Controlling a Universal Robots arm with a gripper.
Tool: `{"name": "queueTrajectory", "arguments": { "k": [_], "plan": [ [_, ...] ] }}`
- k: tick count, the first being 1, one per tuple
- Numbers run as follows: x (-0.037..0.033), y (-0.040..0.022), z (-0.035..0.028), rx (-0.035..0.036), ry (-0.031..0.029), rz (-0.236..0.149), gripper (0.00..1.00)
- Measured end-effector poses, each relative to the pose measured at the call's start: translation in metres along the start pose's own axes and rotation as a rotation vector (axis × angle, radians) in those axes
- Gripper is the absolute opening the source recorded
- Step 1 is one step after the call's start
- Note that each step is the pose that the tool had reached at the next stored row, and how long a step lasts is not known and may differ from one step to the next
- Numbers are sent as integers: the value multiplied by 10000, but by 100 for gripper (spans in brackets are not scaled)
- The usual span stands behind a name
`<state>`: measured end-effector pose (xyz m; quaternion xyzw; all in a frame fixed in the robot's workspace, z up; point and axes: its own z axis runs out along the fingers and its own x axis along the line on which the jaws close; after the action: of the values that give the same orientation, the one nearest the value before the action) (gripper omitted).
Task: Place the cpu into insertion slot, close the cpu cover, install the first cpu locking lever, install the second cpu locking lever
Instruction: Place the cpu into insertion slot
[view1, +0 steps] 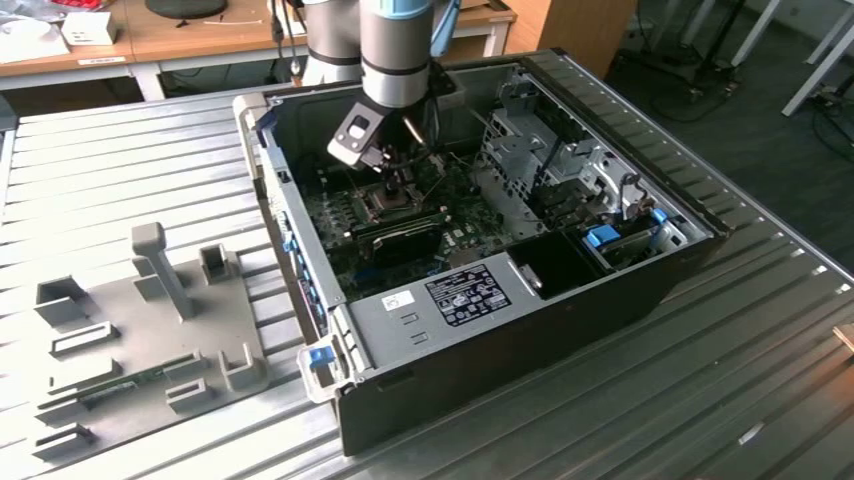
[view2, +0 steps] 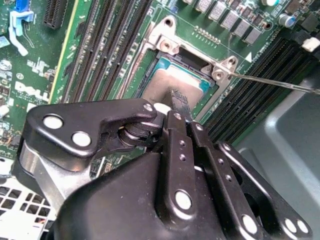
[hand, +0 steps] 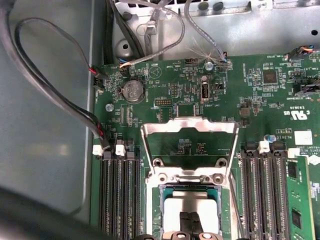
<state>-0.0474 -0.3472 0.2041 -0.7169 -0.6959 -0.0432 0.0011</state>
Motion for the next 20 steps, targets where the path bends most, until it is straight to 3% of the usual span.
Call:
{"name": "queueTrajectory", "arguments": {
  "k": [20],
  "plan": [
    [-4,-4,60,1,-1,0,11]
  ]
}}
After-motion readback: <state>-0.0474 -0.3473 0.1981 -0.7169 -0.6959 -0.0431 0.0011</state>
